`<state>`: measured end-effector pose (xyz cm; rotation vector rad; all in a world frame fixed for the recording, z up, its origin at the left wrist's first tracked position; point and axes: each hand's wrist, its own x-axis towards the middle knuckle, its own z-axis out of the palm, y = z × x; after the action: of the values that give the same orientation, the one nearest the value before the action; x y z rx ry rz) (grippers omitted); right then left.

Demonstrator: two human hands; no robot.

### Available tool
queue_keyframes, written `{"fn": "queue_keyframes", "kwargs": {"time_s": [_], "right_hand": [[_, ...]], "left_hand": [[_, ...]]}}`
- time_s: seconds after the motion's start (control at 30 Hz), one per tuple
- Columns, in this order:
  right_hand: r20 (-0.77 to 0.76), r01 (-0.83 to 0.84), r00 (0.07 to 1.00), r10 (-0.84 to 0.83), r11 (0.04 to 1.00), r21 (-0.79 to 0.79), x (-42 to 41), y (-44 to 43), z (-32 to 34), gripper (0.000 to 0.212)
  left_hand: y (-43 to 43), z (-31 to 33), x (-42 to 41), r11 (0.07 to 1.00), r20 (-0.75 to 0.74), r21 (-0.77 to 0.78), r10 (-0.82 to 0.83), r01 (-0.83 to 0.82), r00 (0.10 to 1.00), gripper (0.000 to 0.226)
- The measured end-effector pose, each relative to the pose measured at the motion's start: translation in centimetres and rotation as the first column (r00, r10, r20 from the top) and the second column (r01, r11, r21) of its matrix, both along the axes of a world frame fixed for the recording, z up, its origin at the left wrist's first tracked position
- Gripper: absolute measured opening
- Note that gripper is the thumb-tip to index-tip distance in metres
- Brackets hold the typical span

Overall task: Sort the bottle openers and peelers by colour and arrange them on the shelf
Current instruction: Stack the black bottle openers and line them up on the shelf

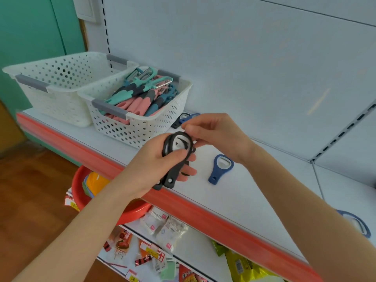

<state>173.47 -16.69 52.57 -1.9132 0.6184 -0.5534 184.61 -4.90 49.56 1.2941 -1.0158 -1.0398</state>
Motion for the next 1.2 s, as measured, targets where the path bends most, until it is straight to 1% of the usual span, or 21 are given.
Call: {"fn": "queue_keyframes", "kwargs": {"time_s": [0.03, 0.07, 0.1, 0.17, 0.23, 0.3, 0.37, 0.47, 0.53, 0.6, 0.67, 0.7, 0.77, 0.8, 0.83, 0.9, 0.93, 1.0, 1.03, 1.1, 1.2], "right_hand": [[-0.032, 0.067, 0.997, -0.069, 0.996, -0.058, 0.5, -0.4, -0.6, 0.009], [-0.104, 0.114, 0.986, -0.133, 0.978, -0.174, 0.9, -0.9, -1.2, 0.013], [-0.209, 0.099, 0.963, -0.169, 0.947, -0.307, 1.3, -1.6, -2.0, 0.019], [-0.468, -0.086, 0.872, -0.145, 0.895, -0.437, 2.0, -2.3, -3.5, 0.035], [-0.59, -0.209, 0.8, -0.108, 0.872, -0.442, 2.3, -2.5, -4.4, 0.044], [-0.577, -0.179, 0.806, -0.133, 0.874, -0.452, 1.9, -2.8, -4.6, 0.042], [-0.511, -0.102, 0.847, -0.146, 0.899, -0.425, 0.8, -3.2, -4.0, 0.037], [-0.308, -0.016, 0.95, -0.053, 0.976, -0.217, -1.4, -3.4, -1.9, 0.021], [-0.178, -0.093, 0.981, 0.08, 0.994, -0.065, -2.1, -2.4, -0.3, 0.023], [-0.186, -0.23, 0.959, 0.214, 0.971, -0.068, -1.7, -1.0, 0.4, 0.026], [-0.267, -0.339, 0.915, 0.303, 0.936, -0.099, -0.9, 0.3, 0.2, 0.028], [-0.278, -0.361, 0.902, 0.329, 0.93, -0.072, -0.7, 0.5, 0.0, 0.029], [-0.232, -0.324, 0.918, 0.322, 0.946, 0.028, -0.7, -0.1, 0.1, 0.031], [-0.201, -0.269, 0.94, 0.274, 0.962, 0.054, -0.7, -0.5, 0.0, 0.03], [-0.198, -0.196, 0.96, 0.196, 0.98, 0.021, -0.5, -1.0, -0.4, 0.03], [-0.333, -0.088, 0.943, 0.015, 0.975, -0.206, 0.4, -1.7, -1.6, 0.039], [-0.448, -0.115, 0.893, -0.041, 0.942, -0.317, 1.0, -1.8, -2.3, 0.048], [-0.622, -0.251, 0.782, -0.052, 0.886, -0.39, 1.9, -1.5, -3.7, 0.06], [-0.645, -0.283, 0.763, -0.042, 0.875, -0.392, 2.0, -1.4, -3.9, 0.061], [-0.623, -0.258, 0.781, -0.05, 0.882, -0.394, 1.9, -1.8, -4.1, 0.058], [-0.504, -0.061, 0.854, -0.128, 0.938, -0.342, 0.7, -2.6, -4.3, 0.04]], "left_hand": [[0.2, -0.3, 0.2, 0.998, 0.01, 0.005, 0.06, -0.06, 0.998, 0.02], [0.4, -0.7, 0.5, 0.994, 0.021, 0.01, 0.108, -0.108, 0.994, 0.022], [0.7, -0.9, 0.7, 0.99, 0.021, 0.014, 0.141, -0.141, 0.99, 0.024], [1.2, -1.3, 1.0, 0.984, 0.0, 0.017, 0.177, -0.177, 0.984, 0.026], [1.6, -1.5, 1.3, 0.981, -0.041, 0.035, 0.193, -0.192, 0.98, 0.025], [2.0, -1.4, 1.6, 0.978, -0.097, 0.066, 0.204, -0.198, 0.974, 0.023], [2.2, -1.5, 1.8, 0.973, -0.158, 0.084, 0.227, -0.217, 0.961, 0.02], [2.3, -1.3, 1.9, 0.964, -0.287, 0.129, 0.259, -0.231, 0.922, 0.023], [1.9, -0.9, 1.7, 0.968, -0.396, 0.191, 0.227, -0.161, 0.89, 0.038], [1.3, -0.6, 1.3, 0.979, -0.469, 0.202, 0.12, -0.026, 0.875, 0.049], [1.0, -0.4, 0.8, 0.986, -0.495, 0.146, 0.003, 0.08, 0.869, 0.041], [1.1, -0.5, 0.7, 0.988, -0.489, 0.12, -0.027, 0.099, 0.872, 0.034], [1.3, -0.9, 1.1, 0.99, -0.47, 0.103, -0.034, 0.094, 0.882, 0.037], [1.4, -1.1, 1.3, 0.992, -0.474, 0.1, -0.019, 0.076, 0.88, 0.041], [1.5, -1.4, 1.5, 0.994, -0.482, 0.095, 0.004, 0.048, 0.876, 0.042], [1.6, -1.8, 1.7, 0.995, -0.473, 0.097, 0.067, -0.024, 0.878, 0.042], [1.5, -1.9, 1.7, 0.994, -0.465, 0.099, 0.087, -0.045, 0.881, 0.043], [1.3, -2.0, 1.5, 0.994, -0.449, 0.085, 0.1, -0.069, 0.888, 0.049], [1.3, -2.0, 1.5, 0.994, -0.447, 0.075, 0.104, -0.079, 0.889, 0.053], [1.1, -1.9, 1.4, 0.993, -0.452, 0.066, 0.118, -0.099, 0.884, 0.058], [0.7, -1.8, 1.1, 0.992, -0.433, 0.063, 0.129, -0.113, 0.892, 0.049]]}}
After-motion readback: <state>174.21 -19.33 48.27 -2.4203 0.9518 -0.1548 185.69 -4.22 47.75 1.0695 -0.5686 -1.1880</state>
